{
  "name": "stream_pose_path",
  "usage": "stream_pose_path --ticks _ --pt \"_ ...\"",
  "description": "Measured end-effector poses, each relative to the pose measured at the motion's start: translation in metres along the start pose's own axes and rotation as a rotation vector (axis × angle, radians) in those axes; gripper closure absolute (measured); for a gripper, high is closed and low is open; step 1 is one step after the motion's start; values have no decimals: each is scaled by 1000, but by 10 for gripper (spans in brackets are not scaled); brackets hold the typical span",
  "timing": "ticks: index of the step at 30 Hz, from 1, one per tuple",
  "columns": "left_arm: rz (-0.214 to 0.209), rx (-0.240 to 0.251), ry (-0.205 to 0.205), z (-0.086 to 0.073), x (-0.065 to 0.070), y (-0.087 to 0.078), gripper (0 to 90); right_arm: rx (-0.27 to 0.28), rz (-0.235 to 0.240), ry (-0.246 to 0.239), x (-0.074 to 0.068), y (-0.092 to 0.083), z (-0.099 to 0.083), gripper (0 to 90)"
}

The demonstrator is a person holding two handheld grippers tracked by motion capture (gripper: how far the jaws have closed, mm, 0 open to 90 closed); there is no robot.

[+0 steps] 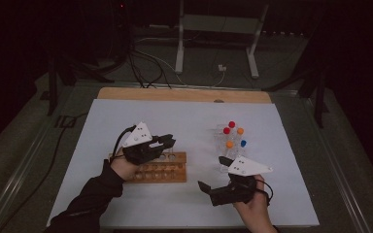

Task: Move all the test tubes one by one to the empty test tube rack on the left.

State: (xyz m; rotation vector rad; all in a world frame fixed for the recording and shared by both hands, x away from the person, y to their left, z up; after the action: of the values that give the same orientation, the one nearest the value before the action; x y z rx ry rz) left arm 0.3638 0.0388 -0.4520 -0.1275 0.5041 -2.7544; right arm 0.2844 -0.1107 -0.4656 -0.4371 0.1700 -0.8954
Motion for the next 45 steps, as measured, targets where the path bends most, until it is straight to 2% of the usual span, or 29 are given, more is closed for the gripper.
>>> stream_pose_path --ticks 6,16,18,20,30,38,39,40,41,42,43,44,45 --pt "-12 -21 -27 -14 4 7 779 -7 2 -2 0 1 -2 0" --pt "-4 -56 -42 -32 7 13 777 -11 12 2 -1 0 -2 0" --pt "0 -68 -29 -35 7 15 777 -11 12 1 -1 0 -2 0" --pt "-2 -82 -33 -38 8 16 777 -14 12 -2 -1 0 -3 0" --pt "-4 -89 -31 -42 7 17 775 -8 17 7 0 -2 -1 0" --pt "-41 -119 -69 -40 7 18 755 34 5 9 9 -10 10 0" --pt "-56 -112 -79 -39 8 17 736 43 -5 -4 13 -13 12 0" --pt "-74 -94 -79 -36 11 16 672 59 -10 -16 16 -15 16 0" --pt "-76 -78 -71 -33 12 13 518 83 -20 -30 23 -22 22 0" --pt "-81 -66 -65 -30 14 11 518 83 -20 -30 23 -22 22 0" --pt "-87 -51 -60 -26 16 9 401 100 -49 -25 35 -30 28 0" --pt "-91 -41 -58 -24 18 6 401 100 -49 -25 35 -30 28 0" --pt "-106 -24 -62 -21 21 3 311 99 -86 -2 51 -37 31 0"
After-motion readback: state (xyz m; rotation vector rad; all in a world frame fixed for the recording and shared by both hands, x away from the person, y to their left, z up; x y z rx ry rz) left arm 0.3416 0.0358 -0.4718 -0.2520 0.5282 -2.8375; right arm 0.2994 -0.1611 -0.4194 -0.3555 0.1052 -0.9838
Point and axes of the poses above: each handheld gripper's, and its own axes: y roughly forward along the jaws, z roughly out of its top, x roughly to its right, the point moved 10 cm from there along y, roughly forward along the jaws, and after that the axes turned 12 degrees about -z, right-handed, at the moved point
